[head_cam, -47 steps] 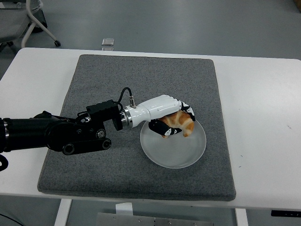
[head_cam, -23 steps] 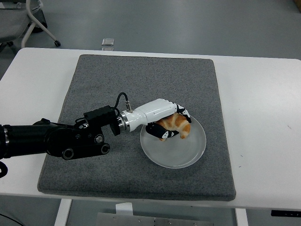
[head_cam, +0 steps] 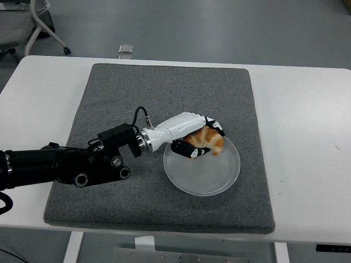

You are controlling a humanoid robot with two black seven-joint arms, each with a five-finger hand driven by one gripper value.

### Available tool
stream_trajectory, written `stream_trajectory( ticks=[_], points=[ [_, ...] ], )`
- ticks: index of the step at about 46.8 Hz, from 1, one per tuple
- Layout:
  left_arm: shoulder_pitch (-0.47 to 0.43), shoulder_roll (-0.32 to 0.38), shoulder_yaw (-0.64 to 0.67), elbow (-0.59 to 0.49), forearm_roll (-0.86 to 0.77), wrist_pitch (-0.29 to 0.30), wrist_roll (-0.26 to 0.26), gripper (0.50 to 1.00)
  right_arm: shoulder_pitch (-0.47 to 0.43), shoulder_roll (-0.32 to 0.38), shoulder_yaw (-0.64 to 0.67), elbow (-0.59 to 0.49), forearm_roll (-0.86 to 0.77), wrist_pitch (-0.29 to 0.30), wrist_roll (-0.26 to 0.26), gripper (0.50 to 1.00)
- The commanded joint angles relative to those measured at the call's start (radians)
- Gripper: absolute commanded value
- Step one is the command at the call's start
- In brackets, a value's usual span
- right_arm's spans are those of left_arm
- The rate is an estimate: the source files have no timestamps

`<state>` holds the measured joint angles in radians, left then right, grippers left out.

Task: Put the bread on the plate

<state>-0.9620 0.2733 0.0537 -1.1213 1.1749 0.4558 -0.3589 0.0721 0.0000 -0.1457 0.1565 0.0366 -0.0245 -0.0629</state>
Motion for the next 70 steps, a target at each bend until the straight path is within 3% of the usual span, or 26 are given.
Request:
stream_trajectory(
  ticks=[1, 12, 27, 32, 40, 45, 56, 64, 70],
  points=[
    [0.0, 0.001, -0.002, 0.0, -0.001, -0.002, 0.0, 0.808, 0.0, 0.0, 0.0, 0.0, 0.0, 0.0, 0.0, 0.93],
    [0.009, 0.001, -0.006, -0.003, -0.02, -0.002, 0.0, 0.926, 0.0, 0.0, 0.0, 0.0, 0.0, 0.0, -0.002, 0.93],
    [0.011, 0.003, -0.035, -0.011, -0.058, -0.025, 0.0, 0.958, 0.0, 0.0, 0.0, 0.0, 0.0, 0.0, 0.0, 0.93],
    [0.008, 0.004, -0.087, -0.022, -0.142, -0.095, 0.001, 0.962, 0.0, 0.0, 0.0, 0.0, 0.0, 0.0, 0.0, 0.93],
    [0.002, 0.01, -0.205, -0.023, -0.34, -0.268, 0.006, 0.962, 0.0, 0.0, 0.0, 0.0, 0.0, 0.0, -0.002, 0.93],
    [-0.004, 0.012, -0.255, -0.017, -0.417, -0.338, 0.009, 0.964, 0.0, 0.0, 0.0, 0.0, 0.0, 0.0, 0.0, 0.93],
    [-0.038, 0.027, -0.322, -0.009, -0.524, -0.405, 0.014, 0.964, 0.0, 0.0, 0.0, 0.0, 0.0, -0.002, -0.002, 0.93],
    [-0.09, 0.027, -0.345, 0.05, -0.693, -0.45, 0.074, 0.964, 0.0, 0.0, 0.0, 0.0, 0.0, -0.002, -0.002, 0.93],
    [-0.129, 0.027, -0.37, 0.115, -0.791, -0.485, 0.083, 0.964, 0.0, 0.0, 0.0, 0.0, 0.0, 0.0, -0.002, 0.93]
  ],
)
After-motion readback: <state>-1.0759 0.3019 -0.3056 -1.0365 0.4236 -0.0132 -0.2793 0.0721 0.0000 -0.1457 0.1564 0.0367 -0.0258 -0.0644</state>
